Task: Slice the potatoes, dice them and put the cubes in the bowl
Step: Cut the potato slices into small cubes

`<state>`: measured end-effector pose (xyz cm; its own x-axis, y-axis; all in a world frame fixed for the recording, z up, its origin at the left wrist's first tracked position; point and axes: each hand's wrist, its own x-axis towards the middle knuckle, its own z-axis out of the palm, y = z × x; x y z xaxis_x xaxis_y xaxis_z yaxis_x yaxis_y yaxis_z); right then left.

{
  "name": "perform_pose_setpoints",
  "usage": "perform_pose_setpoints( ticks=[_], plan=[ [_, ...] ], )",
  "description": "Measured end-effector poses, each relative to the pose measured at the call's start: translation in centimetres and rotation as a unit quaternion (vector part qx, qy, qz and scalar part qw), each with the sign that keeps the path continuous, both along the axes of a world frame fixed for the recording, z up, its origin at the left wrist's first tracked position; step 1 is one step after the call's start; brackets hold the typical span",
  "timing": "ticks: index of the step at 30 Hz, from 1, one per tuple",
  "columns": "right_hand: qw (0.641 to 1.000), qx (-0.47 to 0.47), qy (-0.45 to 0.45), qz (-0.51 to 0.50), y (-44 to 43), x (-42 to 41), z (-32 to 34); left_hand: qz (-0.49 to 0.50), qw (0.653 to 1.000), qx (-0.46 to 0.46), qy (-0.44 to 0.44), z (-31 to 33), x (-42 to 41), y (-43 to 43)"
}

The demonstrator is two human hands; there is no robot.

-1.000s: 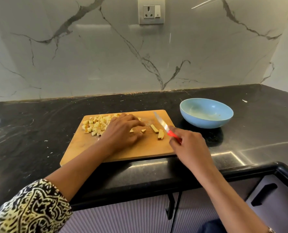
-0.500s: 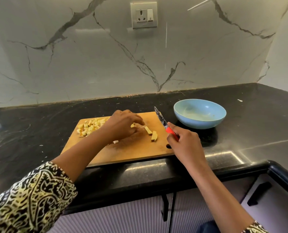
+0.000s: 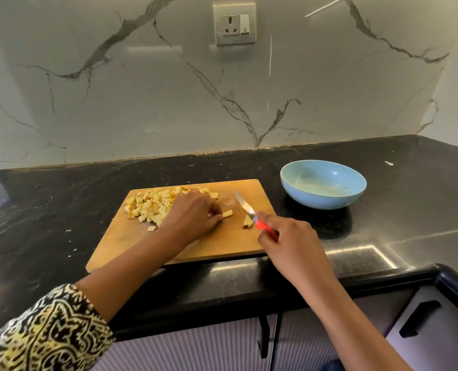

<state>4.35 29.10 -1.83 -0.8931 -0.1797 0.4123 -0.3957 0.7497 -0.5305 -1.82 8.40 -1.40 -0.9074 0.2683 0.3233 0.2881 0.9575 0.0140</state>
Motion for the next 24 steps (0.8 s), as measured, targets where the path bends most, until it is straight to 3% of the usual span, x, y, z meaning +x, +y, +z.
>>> perform_pose_setpoints(
  ticks=[8,16,24],
  plan=[
    [0.993,0.112,0.005,0.027,-0.8,1.3,0.9,0.022,0.997,0.080,0.006,-0.6,1.4,-0.9],
    [0.969,0.244,0.026,0.025,-3.5,0.2,1.2,0.039,0.995,0.093,0.009,-0.4,1.9,-0.7],
    [0.992,0.118,0.005,0.042,-1.8,1.5,1.4,0.044,0.992,0.115,0.005,-0.4,2.0,-1.1]
  ],
)
